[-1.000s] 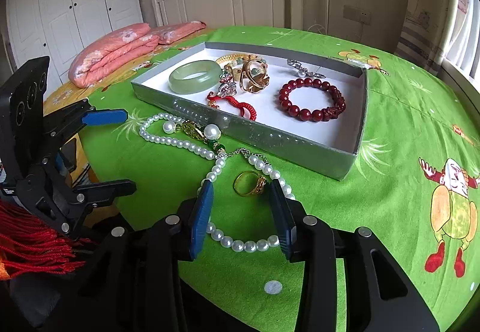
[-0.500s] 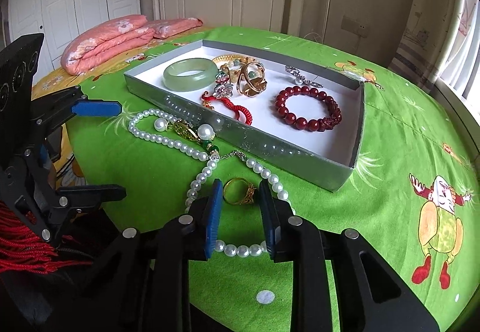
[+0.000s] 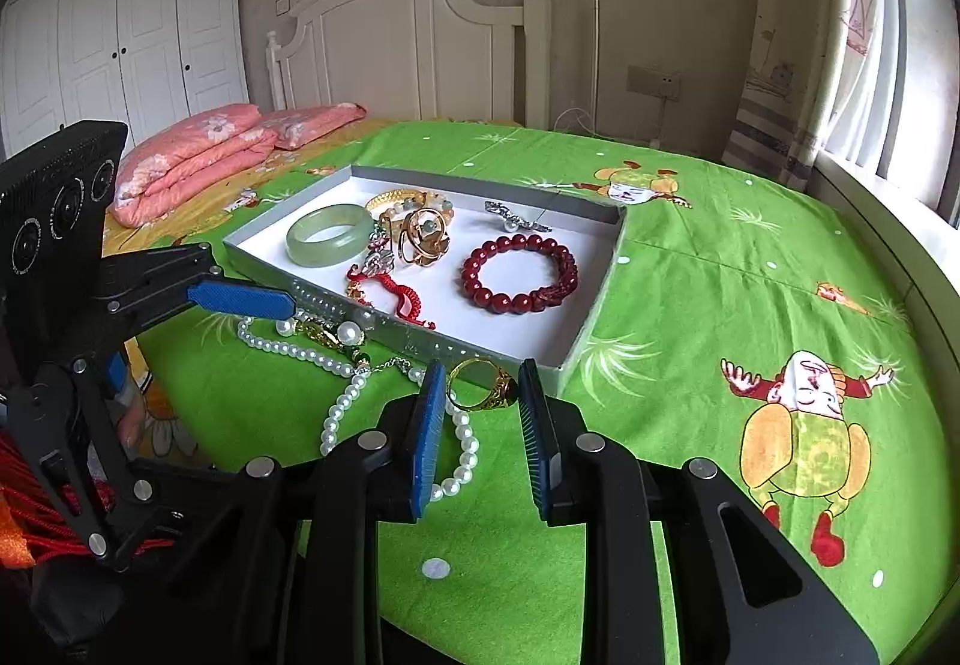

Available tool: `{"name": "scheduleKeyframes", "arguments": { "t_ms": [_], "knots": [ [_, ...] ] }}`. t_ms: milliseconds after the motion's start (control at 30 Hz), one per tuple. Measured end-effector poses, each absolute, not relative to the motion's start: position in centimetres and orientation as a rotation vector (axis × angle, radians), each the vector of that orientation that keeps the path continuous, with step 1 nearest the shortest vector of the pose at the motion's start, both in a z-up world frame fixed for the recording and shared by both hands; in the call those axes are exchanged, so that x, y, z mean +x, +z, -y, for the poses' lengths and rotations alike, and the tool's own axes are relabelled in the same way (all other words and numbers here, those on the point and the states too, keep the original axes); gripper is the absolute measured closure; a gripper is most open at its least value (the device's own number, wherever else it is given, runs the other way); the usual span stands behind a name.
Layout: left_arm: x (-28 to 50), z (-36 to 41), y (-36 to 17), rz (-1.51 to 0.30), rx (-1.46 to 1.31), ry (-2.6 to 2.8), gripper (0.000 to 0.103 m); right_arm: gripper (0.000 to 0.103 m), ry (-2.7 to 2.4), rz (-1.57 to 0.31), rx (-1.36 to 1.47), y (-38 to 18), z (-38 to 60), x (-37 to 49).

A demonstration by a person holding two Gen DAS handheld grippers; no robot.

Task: Organize jewelry
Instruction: 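Grasp the pearl necklace with the left gripper while the right grasps the green-stone gold ring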

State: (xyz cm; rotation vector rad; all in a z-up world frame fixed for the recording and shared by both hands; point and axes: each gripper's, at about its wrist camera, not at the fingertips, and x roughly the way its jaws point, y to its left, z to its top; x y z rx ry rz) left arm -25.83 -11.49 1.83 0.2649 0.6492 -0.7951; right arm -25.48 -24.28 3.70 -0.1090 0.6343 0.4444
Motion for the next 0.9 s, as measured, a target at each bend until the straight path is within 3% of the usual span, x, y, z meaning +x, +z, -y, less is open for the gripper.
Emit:
{"name": "scheduleKeyframes", "arguments": {
  "t_ms": [333, 433, 500, 567, 600, 733, 800, 833, 900],
  "knots": [
    [-24.2, 13.2, 0.7, -0.728, 0.292, -0.747, 0.013, 0.079, 0.441, -0.627, -0.066, 3.4, 25.3, -25.9],
    [-23.2, 13.7, 0.0, -0.791, 0.272, -0.789, 0.032, 0.079, 0.439, -0.625, -0.057, 3.3, 25.5, -26.1],
    [-23.1, 13.9, -0.1, -0.785, 0.282, -0.784, 0.037, 0.079, 0.435, -0.62, -0.05, 3.4, 25.7, -26.1],
    [-22.9, 14.0, -0.4, -0.817, 0.285, -0.787, 0.08, 0.079, 0.43, -0.617, -0.045, 3.5, 26.0, -26.2],
    [-22.7, 14.0, -0.4, -0.817, 0.287, -0.772, 0.083, 0.079, 0.428, -0.615, -0.043, 3.5, 26.1, -26.2],
    [-22.2, 13.5, -0.4, -0.835, 0.249, -0.762, 0.08, 0.079, 0.426, -0.613, -0.035, 3.5, 26.4, -26.2],
    [-22.0, 13.5, -0.4, -0.854, 0.223, -0.793, 0.059, 0.079, 0.428, -0.615, -0.033, 3.4, 26.3, -26.2],
    [-22.1, 13.8, -0.4, -0.852, 0.239, -0.782, 0.043, 0.079, 0.429, -0.615, -0.035, 3.4, 26.3, -26.2],
    [-22.7, 14.7, -0.4, -0.825, 0.326, -0.74, 0.044, 0.079, 0.43, -0.614, -0.033, 3.4, 26.2, -26.2]
  ]
}}
